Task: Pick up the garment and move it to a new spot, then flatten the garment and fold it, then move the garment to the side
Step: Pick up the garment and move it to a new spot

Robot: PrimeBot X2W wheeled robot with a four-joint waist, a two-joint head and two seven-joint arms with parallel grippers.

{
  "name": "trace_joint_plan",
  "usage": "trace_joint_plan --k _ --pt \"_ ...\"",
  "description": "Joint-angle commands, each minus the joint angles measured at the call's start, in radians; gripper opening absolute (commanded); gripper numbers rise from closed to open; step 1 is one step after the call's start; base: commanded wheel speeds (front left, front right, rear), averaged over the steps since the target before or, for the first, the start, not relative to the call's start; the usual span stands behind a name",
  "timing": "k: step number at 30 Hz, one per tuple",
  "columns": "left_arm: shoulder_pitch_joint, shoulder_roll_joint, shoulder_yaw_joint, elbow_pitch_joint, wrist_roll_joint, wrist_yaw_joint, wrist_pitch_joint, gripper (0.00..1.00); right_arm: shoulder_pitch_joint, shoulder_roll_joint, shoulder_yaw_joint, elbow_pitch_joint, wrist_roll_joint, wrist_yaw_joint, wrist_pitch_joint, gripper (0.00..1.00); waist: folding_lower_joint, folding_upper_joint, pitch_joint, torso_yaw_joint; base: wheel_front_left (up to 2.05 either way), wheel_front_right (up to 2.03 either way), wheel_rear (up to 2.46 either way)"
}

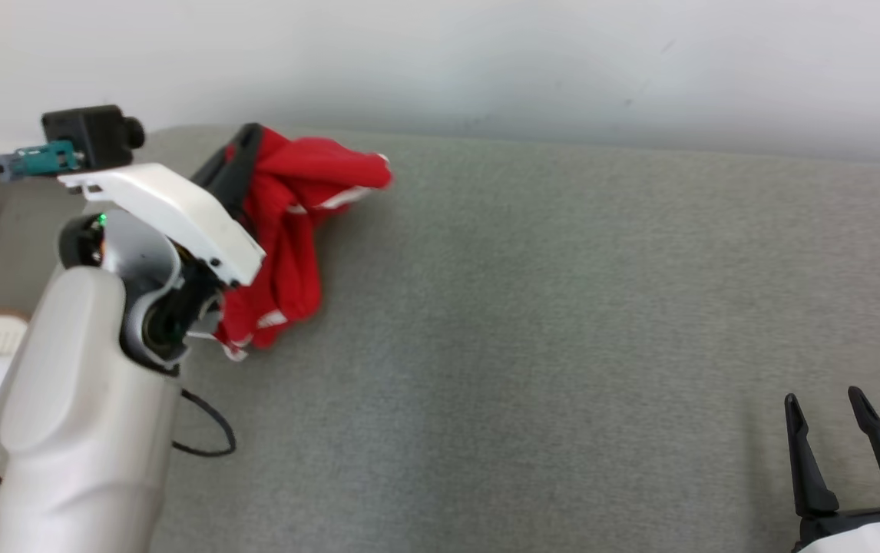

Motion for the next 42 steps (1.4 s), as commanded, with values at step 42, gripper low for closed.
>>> trace_joint_plan --k 42 --pt "0.224 -0.153 -0.29 -0.281 -0.211 0.28 -0.019 0.0 -0.026 0.078 -0.043 0.007 0.019 -0.003 0.001 1.0 0.0001 0.0 0.004 -0.298 0.0 0.0 0.0"
